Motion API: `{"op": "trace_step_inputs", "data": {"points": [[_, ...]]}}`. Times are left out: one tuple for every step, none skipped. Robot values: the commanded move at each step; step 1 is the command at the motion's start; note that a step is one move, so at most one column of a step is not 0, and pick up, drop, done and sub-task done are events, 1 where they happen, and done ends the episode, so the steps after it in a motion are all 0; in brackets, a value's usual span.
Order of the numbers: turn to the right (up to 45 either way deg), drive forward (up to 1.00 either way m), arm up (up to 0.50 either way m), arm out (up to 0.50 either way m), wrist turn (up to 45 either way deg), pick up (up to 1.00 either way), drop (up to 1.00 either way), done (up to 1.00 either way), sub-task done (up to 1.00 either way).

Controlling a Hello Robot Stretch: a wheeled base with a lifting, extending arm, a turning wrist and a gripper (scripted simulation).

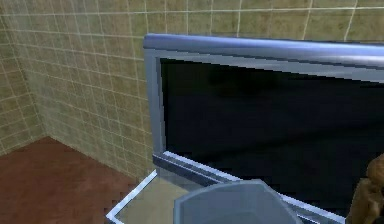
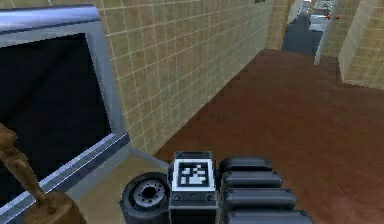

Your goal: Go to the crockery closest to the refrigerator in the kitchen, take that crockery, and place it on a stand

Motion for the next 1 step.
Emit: {"op": "trace_step_inputs", "data": {"points": [[3.0,0.00,0.00,0.00,0.0,0.00,0.00,0.00,0.00]]}}
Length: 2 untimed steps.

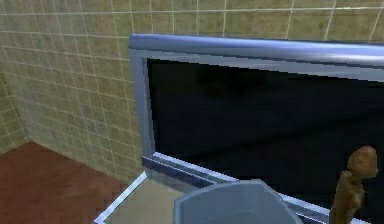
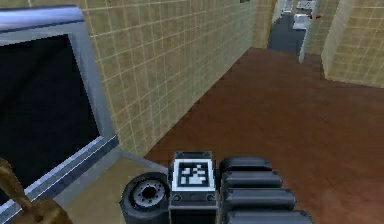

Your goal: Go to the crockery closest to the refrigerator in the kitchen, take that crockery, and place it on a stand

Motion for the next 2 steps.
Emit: {"op": "trace_step_inputs", "data": {"points": [[0.0,0.10,0.00,0.00,0.0,0.00,0.00,0.00,0.00],[-45.0,0.00,0.00,0.00,0.0,0.00,0.00,0.00,0.00]]}}
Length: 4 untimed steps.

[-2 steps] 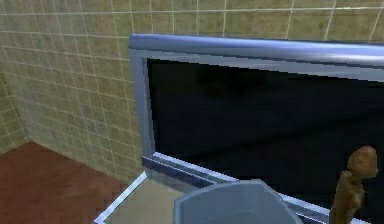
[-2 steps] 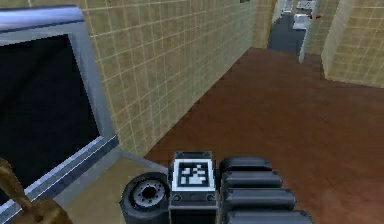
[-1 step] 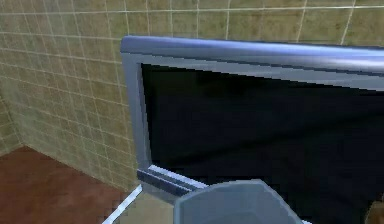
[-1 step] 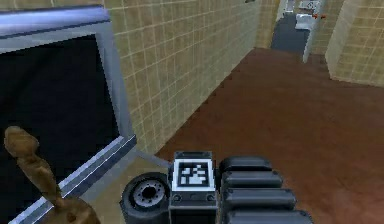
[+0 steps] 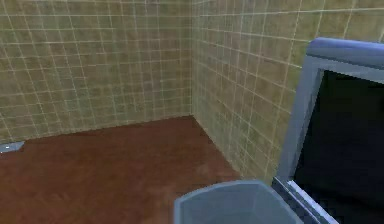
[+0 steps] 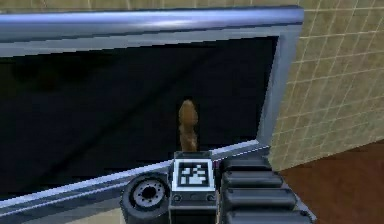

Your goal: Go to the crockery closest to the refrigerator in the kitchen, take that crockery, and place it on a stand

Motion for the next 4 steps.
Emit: {"op": "trace_step_inputs", "data": {"points": [[-45.0,0.00,0.00,0.00,0.0,0.00,0.00,0.00,0.00],[-30.0,0.00,0.00,0.00,0.0,0.00,0.00,0.00,0.00],[45.0,0.00,0.00,0.00,0.0,0.00,0.00,0.00,0.00],[45.0,0.00,0.00,0.00,0.0,0.00,0.00,0.00,0.00]]}}
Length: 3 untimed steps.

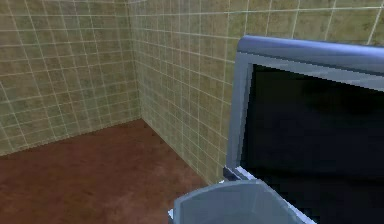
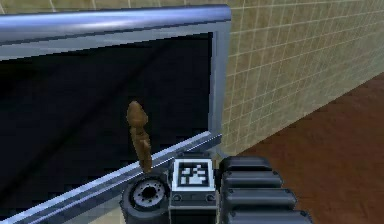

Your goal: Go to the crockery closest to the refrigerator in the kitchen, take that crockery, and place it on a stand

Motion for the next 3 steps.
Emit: {"op": "trace_step_inputs", "data": {"points": [[15.0,0.00,0.00,0.00,0.0,0.00,0.00,0.00,0.00],[0.0,0.00,0.00,0.16,0.0,0.00,0.00,0.00,0.00],[0.0,0.00,0.00,0.00,39.0,0.00,0.00,0.00,0.00]]}}
